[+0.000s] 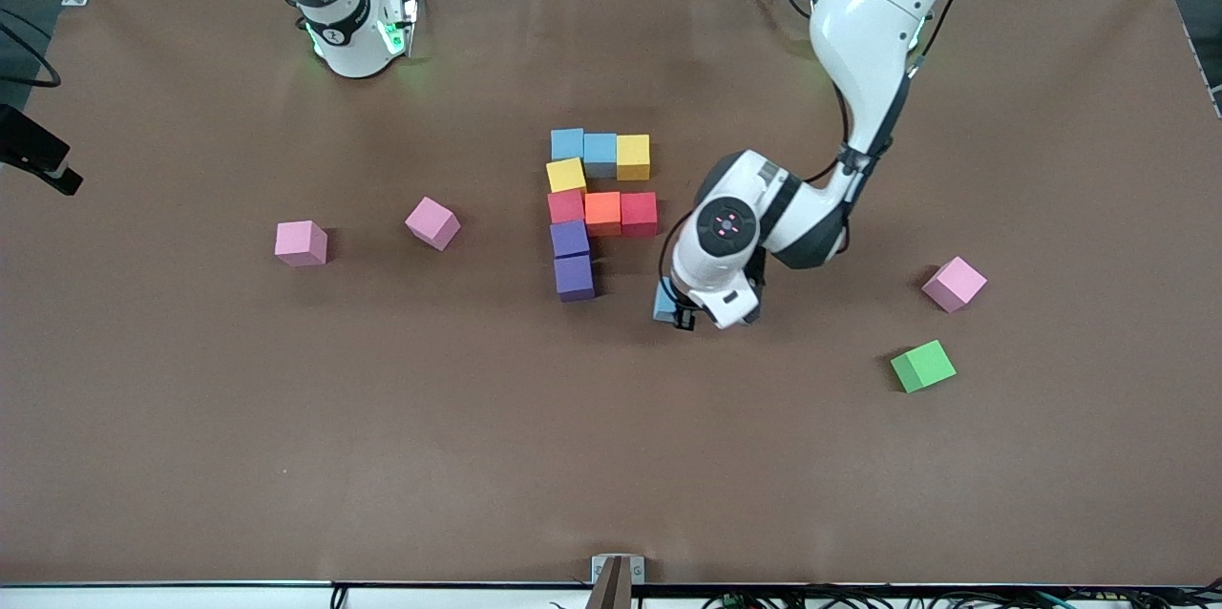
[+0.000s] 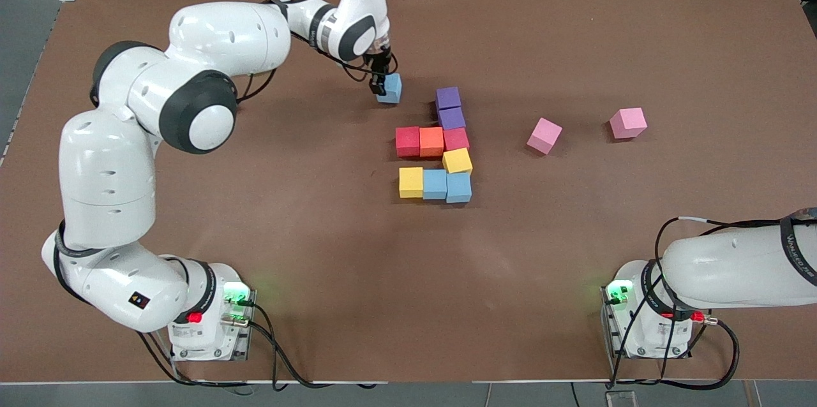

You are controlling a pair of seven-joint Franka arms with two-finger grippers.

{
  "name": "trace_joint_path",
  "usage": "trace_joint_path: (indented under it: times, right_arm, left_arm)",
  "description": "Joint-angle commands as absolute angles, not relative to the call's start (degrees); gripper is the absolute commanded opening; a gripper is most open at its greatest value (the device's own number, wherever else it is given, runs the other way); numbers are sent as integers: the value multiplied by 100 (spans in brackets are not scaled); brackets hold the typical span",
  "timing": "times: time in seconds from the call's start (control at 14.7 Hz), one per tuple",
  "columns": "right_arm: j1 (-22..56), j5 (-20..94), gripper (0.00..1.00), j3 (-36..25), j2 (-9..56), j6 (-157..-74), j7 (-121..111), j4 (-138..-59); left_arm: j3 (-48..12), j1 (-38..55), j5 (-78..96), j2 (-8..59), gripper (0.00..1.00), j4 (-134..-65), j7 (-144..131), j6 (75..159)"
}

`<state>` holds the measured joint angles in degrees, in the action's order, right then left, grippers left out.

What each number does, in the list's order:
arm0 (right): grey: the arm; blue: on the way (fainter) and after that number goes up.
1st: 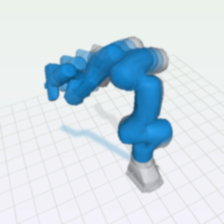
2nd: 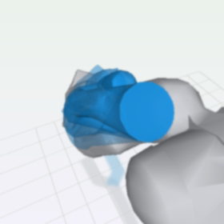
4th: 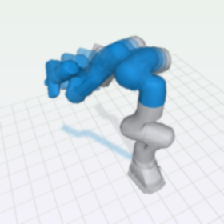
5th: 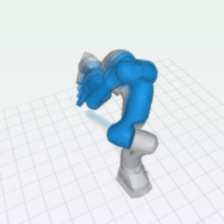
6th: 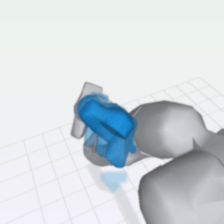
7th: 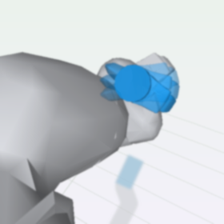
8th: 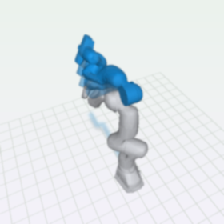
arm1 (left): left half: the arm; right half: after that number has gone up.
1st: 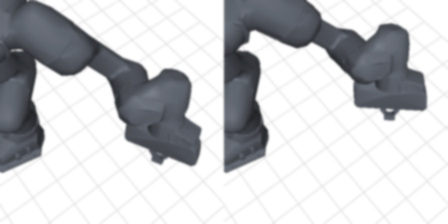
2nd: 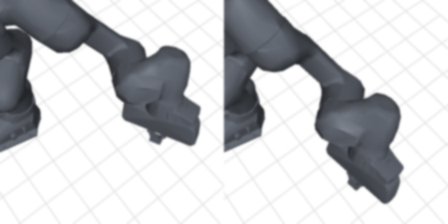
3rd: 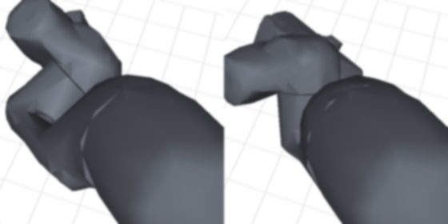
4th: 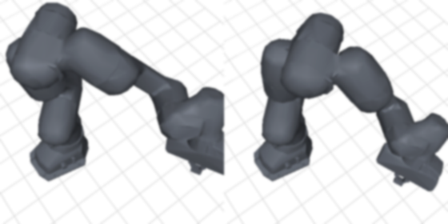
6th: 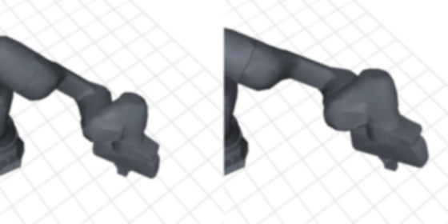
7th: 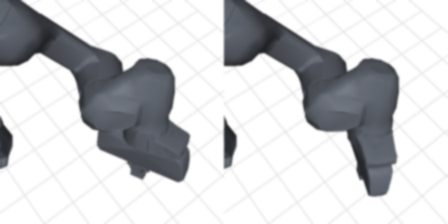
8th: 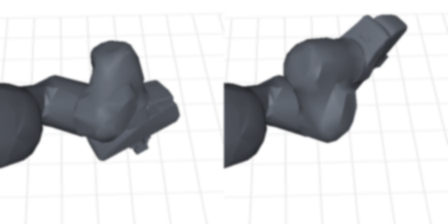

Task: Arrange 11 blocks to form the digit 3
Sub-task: 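Close the left gripper on the blue cube and lift it, then carry the blue cube with the left gripper to the purple cubes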

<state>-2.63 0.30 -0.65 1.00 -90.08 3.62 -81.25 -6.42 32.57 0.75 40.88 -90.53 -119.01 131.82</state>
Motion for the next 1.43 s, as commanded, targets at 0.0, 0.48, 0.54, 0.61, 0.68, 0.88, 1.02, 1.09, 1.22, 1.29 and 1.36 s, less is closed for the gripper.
trace_joint_path:
  times: [0.0,0.48,0.54,0.61,0.68,0.88,1.02,1.09,1.22,1.29,1.36]
  right_arm:
    - [-308,-17,100,-35,9,-9035,334,-8174]
    - [-299,-18,100,-35,9,-9061,334,-8174]
    - [-299,-18,100,-35,9,-9062,334,-8174]
    - [-299,-18,100,-35,9,-9062,334,-8174]
    - [-299,-18,100,-35,9,-9070,334,-8174]
    - [-299,-18,100,-35,9,-9079,334,-8174]
    - [-299,-18,100,-35,9,-9079,334,-8174]
    - [-299,-18,100,-35,9,-9079,334,-8174]
    - [-299,-18,100,-35,9,-9079,334,-8174]
    - [-299,-18,100,-35,9,-9079,334,-8174]
    - [-299,-18,100,-35,9,-9079,334,-8174]
  left_arm:
    - [-606,3507,97,4201,14,-8903,-12768,13210]
    - [-606,3876,97,4614,14,-8350,-13658,13254]
    - [-606,3946,97,4623,14,-8341,-13667,13254]
    - [-598,3972,79,4649,14,-8332,-13658,13254]
    - [-598,3990,62,4667,14,-8332,-13632,13254]
    - [-580,4087,44,4728,13,-8332,-13623,13254]
    - [-589,4096,44,4737,13,-8332,-13623,13254]
    - [-589,4139,44,4737,13,-8332,-13623,13254]
    - [-580,4175,9,4746,13,-8332,-13614,13254]
    - [-571,4175,0,4755,13,-8332,-13606,13254]
    - [-571,4175,0,4781,15,-8315,-13605,13254]
